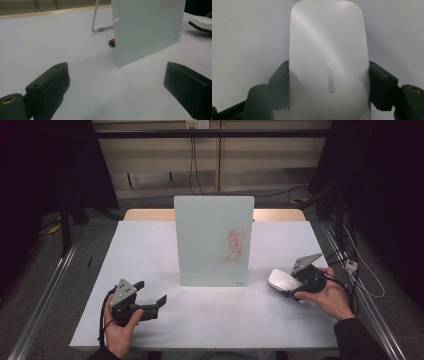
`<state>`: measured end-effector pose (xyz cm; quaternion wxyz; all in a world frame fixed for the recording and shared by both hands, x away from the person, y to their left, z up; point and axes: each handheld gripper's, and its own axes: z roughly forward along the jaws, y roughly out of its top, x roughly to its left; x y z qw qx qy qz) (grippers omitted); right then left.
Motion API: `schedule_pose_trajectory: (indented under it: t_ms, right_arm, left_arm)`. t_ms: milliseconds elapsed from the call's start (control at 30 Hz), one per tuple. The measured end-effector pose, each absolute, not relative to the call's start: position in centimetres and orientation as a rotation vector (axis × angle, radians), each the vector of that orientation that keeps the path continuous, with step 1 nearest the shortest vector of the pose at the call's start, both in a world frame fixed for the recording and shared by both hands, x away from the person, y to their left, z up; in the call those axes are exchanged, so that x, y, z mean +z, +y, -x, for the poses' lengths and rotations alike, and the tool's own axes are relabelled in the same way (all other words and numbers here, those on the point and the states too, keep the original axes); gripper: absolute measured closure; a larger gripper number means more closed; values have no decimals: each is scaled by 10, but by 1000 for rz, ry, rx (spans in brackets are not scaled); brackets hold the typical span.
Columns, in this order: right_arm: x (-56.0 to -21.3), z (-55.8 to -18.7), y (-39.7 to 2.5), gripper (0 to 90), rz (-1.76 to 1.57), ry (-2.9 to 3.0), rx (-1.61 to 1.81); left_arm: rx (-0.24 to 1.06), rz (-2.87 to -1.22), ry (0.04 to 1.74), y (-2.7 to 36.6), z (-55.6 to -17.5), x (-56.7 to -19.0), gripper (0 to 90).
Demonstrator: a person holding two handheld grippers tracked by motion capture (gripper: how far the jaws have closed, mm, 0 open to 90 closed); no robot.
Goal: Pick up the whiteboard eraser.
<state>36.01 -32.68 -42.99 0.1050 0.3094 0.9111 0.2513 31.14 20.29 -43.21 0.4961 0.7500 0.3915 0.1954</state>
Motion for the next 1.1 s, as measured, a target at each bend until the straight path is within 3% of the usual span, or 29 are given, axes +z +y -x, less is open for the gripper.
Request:
schedule_pose_trajectory:
  t_ms: [1100]
  right_arm:
    - [-410,-336,-308,313,-973,2450,994]
  left_arm:
    - [463,-1813,951,204,-314,-433,63]
